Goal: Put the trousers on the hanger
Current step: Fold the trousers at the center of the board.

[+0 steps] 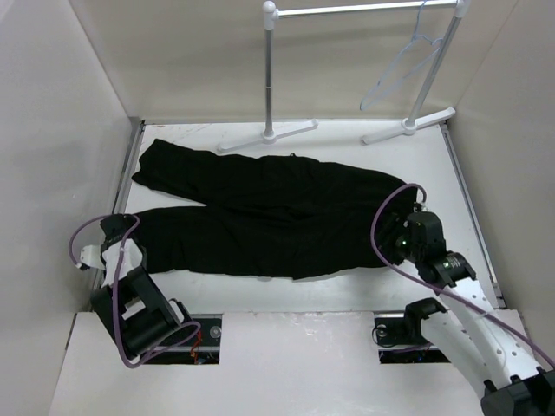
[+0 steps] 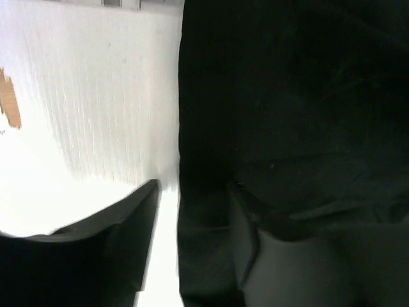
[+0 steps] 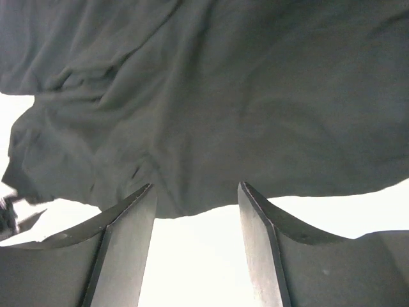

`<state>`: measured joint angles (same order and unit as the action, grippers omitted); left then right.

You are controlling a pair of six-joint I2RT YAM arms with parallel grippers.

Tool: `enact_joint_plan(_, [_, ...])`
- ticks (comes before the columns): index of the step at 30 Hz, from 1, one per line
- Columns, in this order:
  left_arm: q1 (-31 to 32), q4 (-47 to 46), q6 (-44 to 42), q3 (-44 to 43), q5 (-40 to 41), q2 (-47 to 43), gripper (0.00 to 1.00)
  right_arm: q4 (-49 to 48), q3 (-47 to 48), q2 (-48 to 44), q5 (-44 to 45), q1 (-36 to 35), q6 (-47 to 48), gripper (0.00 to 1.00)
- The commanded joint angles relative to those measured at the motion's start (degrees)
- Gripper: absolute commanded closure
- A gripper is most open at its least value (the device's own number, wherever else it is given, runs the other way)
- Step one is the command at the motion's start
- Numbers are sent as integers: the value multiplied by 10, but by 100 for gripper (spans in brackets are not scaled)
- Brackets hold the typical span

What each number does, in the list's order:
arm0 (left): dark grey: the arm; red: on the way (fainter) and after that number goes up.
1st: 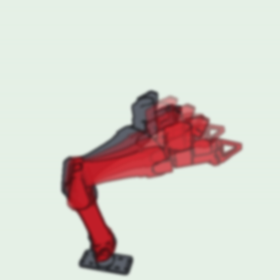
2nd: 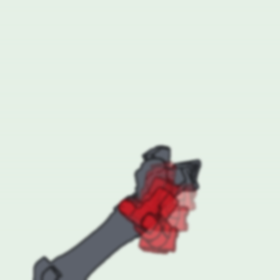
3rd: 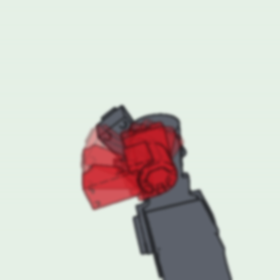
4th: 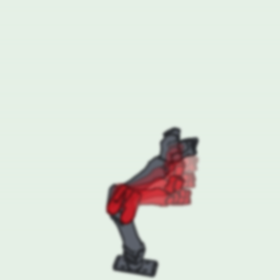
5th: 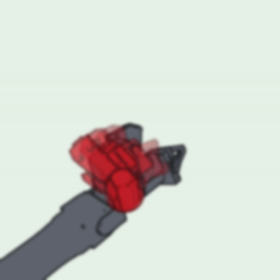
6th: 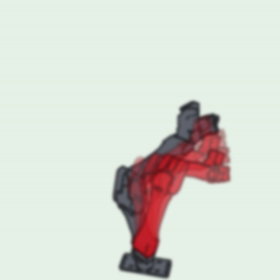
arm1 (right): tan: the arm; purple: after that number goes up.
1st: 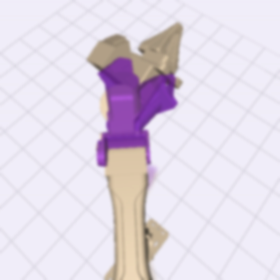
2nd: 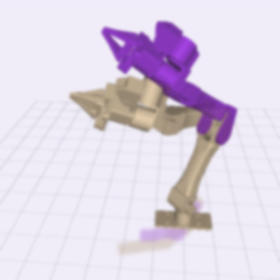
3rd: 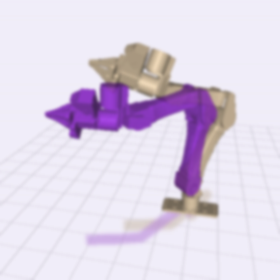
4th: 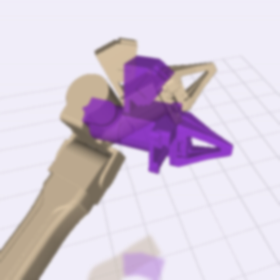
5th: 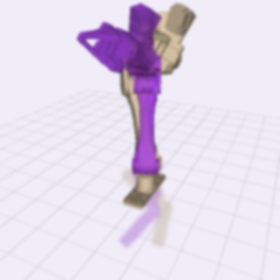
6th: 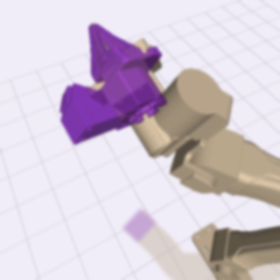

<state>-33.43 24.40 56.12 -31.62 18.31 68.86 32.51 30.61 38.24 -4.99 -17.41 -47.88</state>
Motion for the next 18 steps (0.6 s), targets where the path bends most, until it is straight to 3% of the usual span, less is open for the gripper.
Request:
enact_joint_plan(1, [1, -27, 39, 8, 8, 23, 68, 10, -13, -17, 4, 37, -17, 40])
enact_joint_plan(3, [4, -34, 37, 5, 8, 12, 81, 36, -15, -12, 32, 74, -35, 39])
enact_joint_plan(5, [16, -34, 33, -11, 8, -19, 88, 68, -4, 10, 66, 101, -46, 39])
enact_joint_plan(11, [54, 2, 0, -63, 31, -91, 92, 127, 16, 71, 129, 189, -66, 49])
enact_joint_plan(18, [77, -18, 2, -43, 34, -85, 93, 109, 16, 126, 175, 205, -93, 55])
